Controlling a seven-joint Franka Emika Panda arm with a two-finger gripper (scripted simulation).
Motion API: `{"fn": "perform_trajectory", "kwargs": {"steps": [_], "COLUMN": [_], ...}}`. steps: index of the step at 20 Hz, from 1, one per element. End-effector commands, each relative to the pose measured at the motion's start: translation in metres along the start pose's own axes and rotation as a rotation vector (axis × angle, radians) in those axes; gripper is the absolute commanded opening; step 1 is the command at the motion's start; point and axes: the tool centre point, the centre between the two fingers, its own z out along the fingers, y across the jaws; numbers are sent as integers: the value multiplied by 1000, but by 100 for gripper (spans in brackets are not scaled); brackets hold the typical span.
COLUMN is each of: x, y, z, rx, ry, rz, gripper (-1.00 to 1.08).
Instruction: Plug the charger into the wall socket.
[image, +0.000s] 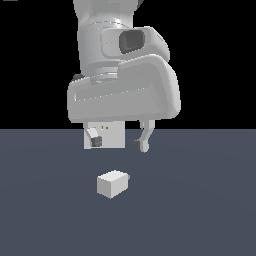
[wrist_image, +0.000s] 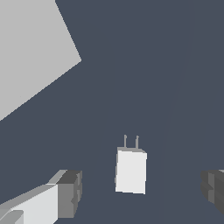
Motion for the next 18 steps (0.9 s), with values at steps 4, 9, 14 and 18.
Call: {"fn": "perform_trajectory", "kwargs": {"steps": [4,9,14,18], "x": [-7,-11,-11,-11], "y": [1,1,1,0], "z": [7,11,11,11], "rx": [-4,-6,-7,-7], "ry": [19,27,28,27], "rz": [56,82,85,82], "gripper": [100,100,100,100]}}
